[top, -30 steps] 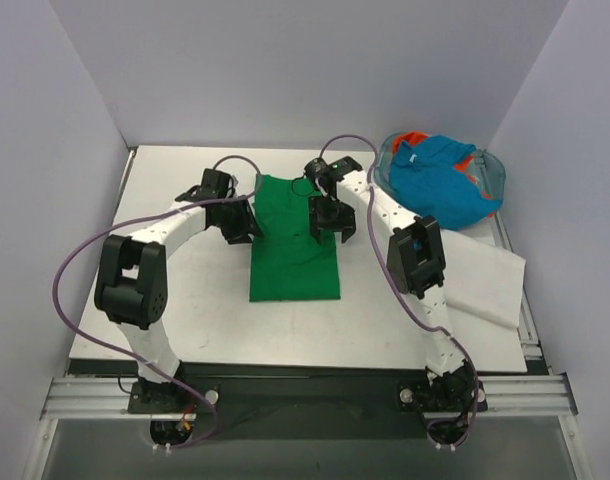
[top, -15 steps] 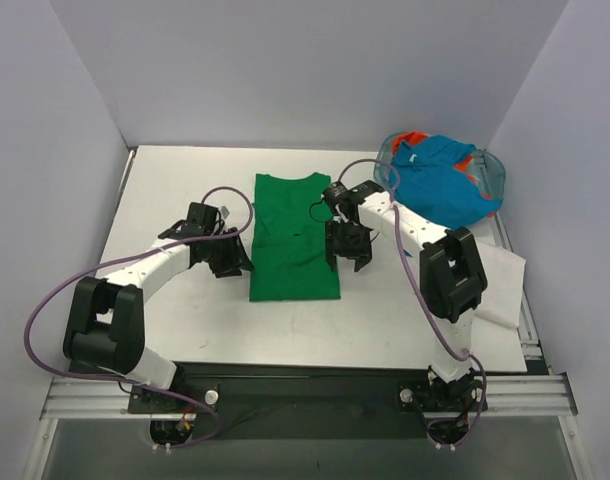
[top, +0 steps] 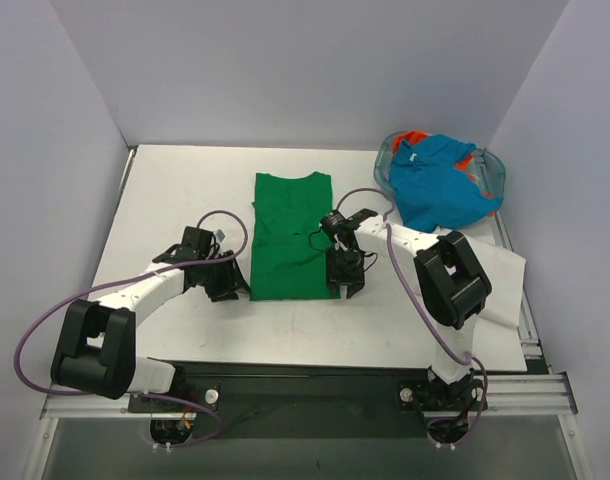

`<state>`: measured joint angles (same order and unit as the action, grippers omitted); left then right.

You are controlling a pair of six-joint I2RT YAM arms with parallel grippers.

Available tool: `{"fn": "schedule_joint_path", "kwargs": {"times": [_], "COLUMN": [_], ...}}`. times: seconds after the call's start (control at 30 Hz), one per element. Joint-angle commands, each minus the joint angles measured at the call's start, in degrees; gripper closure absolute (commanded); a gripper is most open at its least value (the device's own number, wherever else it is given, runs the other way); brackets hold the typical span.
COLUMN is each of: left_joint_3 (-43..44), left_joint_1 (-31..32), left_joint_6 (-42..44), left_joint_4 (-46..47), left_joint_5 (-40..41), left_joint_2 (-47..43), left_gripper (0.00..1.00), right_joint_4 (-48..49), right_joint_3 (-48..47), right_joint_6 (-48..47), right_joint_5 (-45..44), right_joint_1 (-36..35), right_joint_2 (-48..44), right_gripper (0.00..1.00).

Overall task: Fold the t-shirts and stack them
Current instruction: Grab one side of the 2/3 rectangular tshirt with both arms

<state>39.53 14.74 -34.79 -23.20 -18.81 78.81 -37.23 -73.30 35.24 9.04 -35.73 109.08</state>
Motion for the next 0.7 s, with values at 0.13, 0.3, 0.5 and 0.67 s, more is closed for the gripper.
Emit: {"fn": "schedule_joint_path", "kwargs": {"times": [0.13,0.3,0.5,0.67], "left_joint_3": [-1.21,-1.03,-1.03,-0.59], "left_joint_1": [-0.15,-0.06,0.90,2.13], "left_joint_6": [-0.28,0.33,0.68,0.68], "left_joint_4": [3.16,1.67,2.11,2.98], "left_joint_5": [-1.41,-0.79,-0.62,-0.62], "left_joint_2": [-2.43,-1.82,-0.76,1.61], "left_gripper": [0.45,0.41,0.40,0.41], "right_joint_4": [1.46,2.51,2.87,2.78], "right_joint_3": [2.10,2.19,2.19,2.19], "right_joint_6": [0.27,-0.18,0.26,0.79], "right_joint_5": [-0.60,-0.78,-0.51,-0.51], "right_joint_1": [-0.57,-0.49,-1.01,-1.54], "right_joint_2": [-0.18,1.22,2.28,2.28], "right_gripper": [0.64,0.78,0.93,0.96]}}
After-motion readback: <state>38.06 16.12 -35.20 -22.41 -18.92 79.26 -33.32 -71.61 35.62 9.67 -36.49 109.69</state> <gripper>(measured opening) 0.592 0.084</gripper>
